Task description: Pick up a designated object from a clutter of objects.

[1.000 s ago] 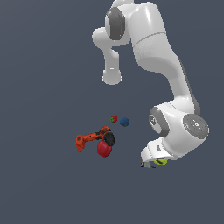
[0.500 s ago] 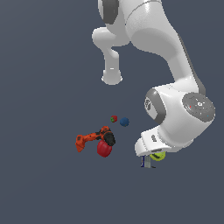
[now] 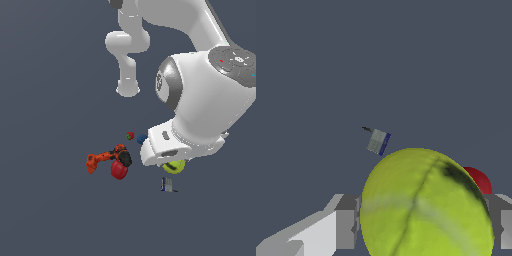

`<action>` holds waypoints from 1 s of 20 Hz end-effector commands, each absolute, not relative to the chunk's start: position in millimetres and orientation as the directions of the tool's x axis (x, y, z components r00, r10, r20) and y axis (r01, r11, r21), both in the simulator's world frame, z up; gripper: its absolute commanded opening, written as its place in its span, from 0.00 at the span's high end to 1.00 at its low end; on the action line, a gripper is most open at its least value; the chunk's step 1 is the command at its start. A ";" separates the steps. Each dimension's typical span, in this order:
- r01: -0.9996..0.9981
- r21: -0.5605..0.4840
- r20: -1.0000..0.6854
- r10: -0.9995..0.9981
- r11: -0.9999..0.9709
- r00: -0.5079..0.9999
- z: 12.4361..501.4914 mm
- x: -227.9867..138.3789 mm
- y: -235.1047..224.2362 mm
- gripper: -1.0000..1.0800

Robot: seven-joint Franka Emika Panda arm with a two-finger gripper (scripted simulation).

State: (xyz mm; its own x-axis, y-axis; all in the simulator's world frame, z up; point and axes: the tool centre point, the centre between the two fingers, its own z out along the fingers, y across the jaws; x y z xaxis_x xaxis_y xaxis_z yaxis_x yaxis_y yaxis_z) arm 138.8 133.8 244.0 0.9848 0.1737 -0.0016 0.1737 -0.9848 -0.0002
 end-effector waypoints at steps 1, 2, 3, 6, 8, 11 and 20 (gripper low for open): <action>0.174 -0.001 0.000 0.174 -0.985 0.985 271.1 139.0 121.1 1.00; 0.174 -0.001 0.000 0.174 -0.985 0.985 281.2 139.3 116.2 1.00; 0.174 -0.001 0.000 0.174 -0.985 0.985 291.1 139.7 111.3 1.00; 0.174 -0.001 0.000 0.174 -0.985 0.985 317.6 140.9 98.4 1.00; 0.174 -0.001 0.000 0.174 -0.985 0.985 331.8 141.8 91.4 1.00; 0.174 -0.001 0.000 0.174 -0.985 0.985 348.2 143.2 83.4 1.00; 0.174 0.000 0.000 0.174 -0.985 0.985 366.3 146.0 74.5 1.00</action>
